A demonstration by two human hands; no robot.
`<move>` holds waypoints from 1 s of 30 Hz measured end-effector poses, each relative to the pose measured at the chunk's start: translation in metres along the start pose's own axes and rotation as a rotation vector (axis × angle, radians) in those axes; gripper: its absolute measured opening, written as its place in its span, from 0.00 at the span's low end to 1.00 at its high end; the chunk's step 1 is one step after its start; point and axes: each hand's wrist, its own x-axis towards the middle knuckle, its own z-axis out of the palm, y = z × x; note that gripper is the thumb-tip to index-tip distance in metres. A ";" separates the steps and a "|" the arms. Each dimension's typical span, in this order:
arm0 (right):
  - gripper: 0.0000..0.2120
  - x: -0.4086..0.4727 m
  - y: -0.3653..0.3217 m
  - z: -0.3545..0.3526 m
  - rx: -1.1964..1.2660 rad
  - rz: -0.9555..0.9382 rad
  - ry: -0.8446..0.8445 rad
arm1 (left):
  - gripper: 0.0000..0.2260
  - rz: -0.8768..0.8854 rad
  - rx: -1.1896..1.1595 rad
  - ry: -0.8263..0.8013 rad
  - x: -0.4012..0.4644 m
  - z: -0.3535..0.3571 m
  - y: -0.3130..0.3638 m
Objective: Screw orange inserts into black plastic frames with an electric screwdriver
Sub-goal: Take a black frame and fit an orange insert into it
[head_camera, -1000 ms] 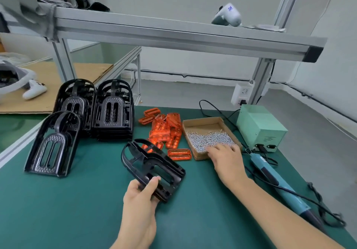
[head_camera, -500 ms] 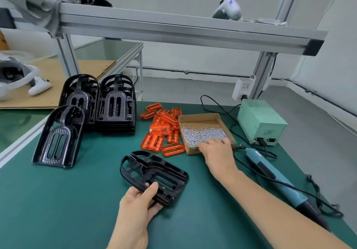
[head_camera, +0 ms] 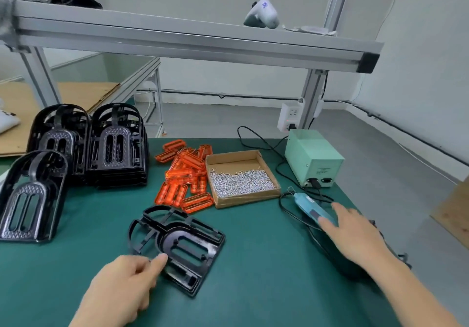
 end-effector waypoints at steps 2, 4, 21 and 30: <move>0.27 0.003 0.003 -0.003 0.111 -0.018 -0.153 | 0.18 0.204 0.186 0.230 0.002 0.005 0.011; 0.33 0.003 0.002 -0.005 0.150 -0.048 -0.218 | 0.13 0.424 0.158 0.354 0.006 0.017 0.033; 0.35 -0.011 0.020 0.005 -0.129 0.032 0.029 | 0.13 0.830 0.430 0.073 0.107 0.091 0.098; 0.15 0.005 -0.075 -0.007 0.151 -0.415 0.200 | 0.14 0.880 0.137 0.163 0.069 0.057 0.085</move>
